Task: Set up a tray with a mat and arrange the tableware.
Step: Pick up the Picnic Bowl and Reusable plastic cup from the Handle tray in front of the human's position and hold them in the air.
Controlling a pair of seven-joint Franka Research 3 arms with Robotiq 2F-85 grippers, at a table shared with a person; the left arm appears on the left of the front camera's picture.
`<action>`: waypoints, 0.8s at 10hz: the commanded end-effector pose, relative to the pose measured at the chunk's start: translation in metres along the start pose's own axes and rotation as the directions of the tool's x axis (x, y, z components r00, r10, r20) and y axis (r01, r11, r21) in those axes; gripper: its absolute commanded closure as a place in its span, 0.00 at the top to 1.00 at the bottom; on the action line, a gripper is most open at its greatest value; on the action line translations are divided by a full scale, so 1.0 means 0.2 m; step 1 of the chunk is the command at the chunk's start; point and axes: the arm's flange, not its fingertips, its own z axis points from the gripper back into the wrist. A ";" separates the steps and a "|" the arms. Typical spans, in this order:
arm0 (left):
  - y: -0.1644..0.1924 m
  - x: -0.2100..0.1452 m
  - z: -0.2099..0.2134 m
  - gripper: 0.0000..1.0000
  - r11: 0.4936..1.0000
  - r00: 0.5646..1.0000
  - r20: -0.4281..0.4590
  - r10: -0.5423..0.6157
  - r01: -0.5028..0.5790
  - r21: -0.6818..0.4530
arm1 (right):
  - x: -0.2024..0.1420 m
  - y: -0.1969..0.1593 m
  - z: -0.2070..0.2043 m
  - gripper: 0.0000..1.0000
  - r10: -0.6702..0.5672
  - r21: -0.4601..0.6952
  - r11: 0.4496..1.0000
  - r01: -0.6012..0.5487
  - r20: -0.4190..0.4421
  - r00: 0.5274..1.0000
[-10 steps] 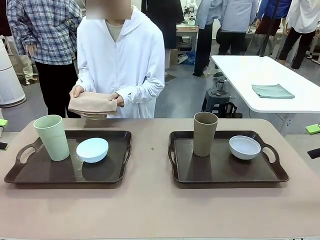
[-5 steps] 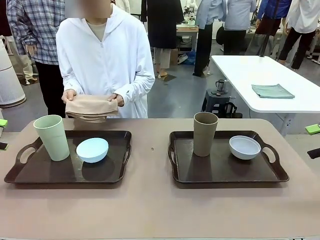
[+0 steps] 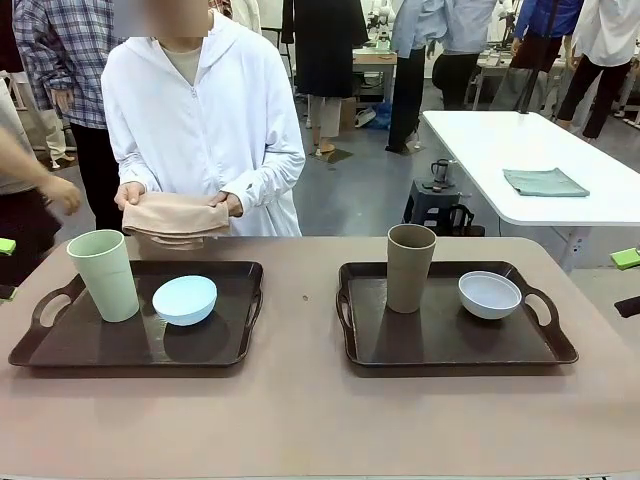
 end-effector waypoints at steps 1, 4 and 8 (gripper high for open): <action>0.01 -0.01 0.01 1.00 1.000 1.000 -0.002 -0.019 0.019 -0.012 | 0.00 0.00 0.00 1.00 0.016 0.024 1.000 -0.016 0.010 1.000; 0.01 -0.01 0.01 1.00 1.000 1.000 -0.002 -0.019 0.019 -0.012 | 0.00 0.00 0.00 1.00 0.016 0.024 1.000 -0.016 0.010 1.000; 0.01 -0.01 0.01 1.00 1.000 1.000 -0.002 -0.019 0.019 -0.012 | 0.00 0.00 0.00 1.00 0.016 0.024 1.000 -0.016 0.010 1.000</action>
